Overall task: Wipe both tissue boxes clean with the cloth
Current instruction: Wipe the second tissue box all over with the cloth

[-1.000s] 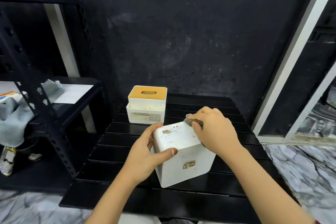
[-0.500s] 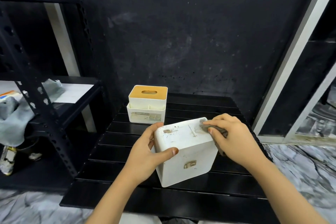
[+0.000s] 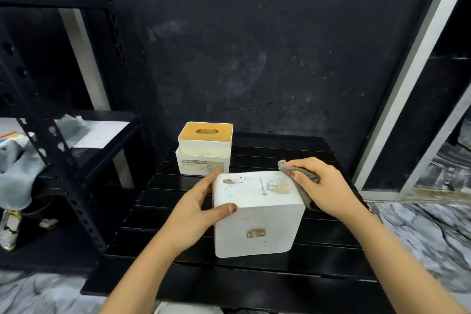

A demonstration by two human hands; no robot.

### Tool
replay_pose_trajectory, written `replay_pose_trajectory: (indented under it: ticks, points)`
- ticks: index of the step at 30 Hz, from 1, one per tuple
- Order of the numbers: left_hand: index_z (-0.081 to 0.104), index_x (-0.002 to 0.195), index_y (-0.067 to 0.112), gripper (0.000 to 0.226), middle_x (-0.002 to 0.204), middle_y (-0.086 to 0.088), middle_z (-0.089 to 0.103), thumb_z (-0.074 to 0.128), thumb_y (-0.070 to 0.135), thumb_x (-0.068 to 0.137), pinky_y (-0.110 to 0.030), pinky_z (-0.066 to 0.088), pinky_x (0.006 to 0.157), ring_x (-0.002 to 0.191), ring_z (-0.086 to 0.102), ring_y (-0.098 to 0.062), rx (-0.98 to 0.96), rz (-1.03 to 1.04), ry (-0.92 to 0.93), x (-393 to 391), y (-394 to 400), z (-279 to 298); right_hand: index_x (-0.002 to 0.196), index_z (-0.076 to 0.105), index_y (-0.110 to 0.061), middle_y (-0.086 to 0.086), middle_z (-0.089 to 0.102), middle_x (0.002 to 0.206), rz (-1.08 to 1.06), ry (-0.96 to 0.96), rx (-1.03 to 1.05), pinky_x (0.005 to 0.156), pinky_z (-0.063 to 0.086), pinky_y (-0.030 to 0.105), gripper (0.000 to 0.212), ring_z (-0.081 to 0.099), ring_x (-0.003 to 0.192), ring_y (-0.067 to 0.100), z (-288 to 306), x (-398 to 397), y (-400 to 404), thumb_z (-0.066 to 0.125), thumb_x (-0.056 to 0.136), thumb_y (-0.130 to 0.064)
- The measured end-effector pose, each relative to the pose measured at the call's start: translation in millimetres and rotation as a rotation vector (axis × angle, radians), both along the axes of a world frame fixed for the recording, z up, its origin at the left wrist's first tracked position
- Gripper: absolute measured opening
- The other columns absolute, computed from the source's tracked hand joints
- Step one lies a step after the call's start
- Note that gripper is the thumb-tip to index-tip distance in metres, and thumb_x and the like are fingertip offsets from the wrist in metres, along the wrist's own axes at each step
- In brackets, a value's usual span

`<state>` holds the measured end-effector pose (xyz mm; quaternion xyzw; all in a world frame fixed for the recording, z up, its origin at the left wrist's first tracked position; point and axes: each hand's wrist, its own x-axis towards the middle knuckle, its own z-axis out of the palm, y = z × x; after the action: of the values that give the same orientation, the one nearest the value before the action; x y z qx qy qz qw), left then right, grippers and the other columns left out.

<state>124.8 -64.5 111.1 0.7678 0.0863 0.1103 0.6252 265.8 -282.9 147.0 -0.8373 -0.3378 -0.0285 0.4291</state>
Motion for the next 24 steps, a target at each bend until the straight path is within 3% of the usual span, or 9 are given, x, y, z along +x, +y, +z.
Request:
replay_pose_trajectory:
  ticks: [5,8,12,19,24]
  points:
    - [0.049,0.123,0.031,0.038,0.122,0.013,0.056,0.061,0.023,0.088,-0.022,0.042,0.090,0.116,0.052,-0.010,0.031,0.332,-0.067,3,-12,-3,0.093,0.061,-0.044,-0.023,0.061,0.100,0.004,-0.011,0.065,0.078,0.036,-0.001,0.034,0.053,0.096,-0.013,-4,-24,-7,0.060,0.087,-0.011]
    - [0.045,0.132,0.029,0.048,0.131,0.006,0.050,0.062,0.031,0.087,-0.019,0.041,0.081,0.118,0.049,-0.012,-0.040,0.368,-0.034,7,-17,-2,0.095,0.063,-0.041,-0.021,0.061,0.101,0.021,-0.037,0.077,0.081,0.038,0.002,0.032,0.054,0.099,-0.007,-7,-40,-4,0.060,0.086,-0.010]
    - [0.036,0.136,0.028,0.072,0.135,0.009,0.043,0.075,0.034,0.075,-0.025,0.037,0.090,0.120,0.043,-0.010,-0.023,0.322,-0.005,9,-15,1,0.097,0.065,-0.038,-0.023,0.059,0.100,0.058,-0.092,0.029,0.083,0.040,0.005,0.029,0.055,0.099,-0.005,-5,-52,-4,0.063,0.084,-0.012]
    - [0.039,0.133,0.031,0.078,0.135,0.006,0.046,0.081,0.036,0.068,-0.022,0.038,0.088,0.123,0.044,-0.011,-0.047,0.233,0.021,14,-5,-1,0.099,0.069,-0.035,-0.019,0.057,0.100,0.108,-0.083,-0.156,0.087,0.046,0.023,0.023,0.054,0.097,0.001,14,-38,22,0.059,0.086,-0.019]
    - [0.040,0.122,0.037,0.064,0.131,0.008,0.048,0.079,0.029,0.072,-0.023,0.037,0.085,0.117,0.045,-0.009,-0.073,0.260,-0.006,15,-5,0,0.101,0.069,-0.035,-0.017,0.058,0.101,0.137,-0.038,-0.160,0.082,0.043,0.012,0.024,0.054,0.097,-0.002,18,-30,35,0.059,0.087,-0.018]
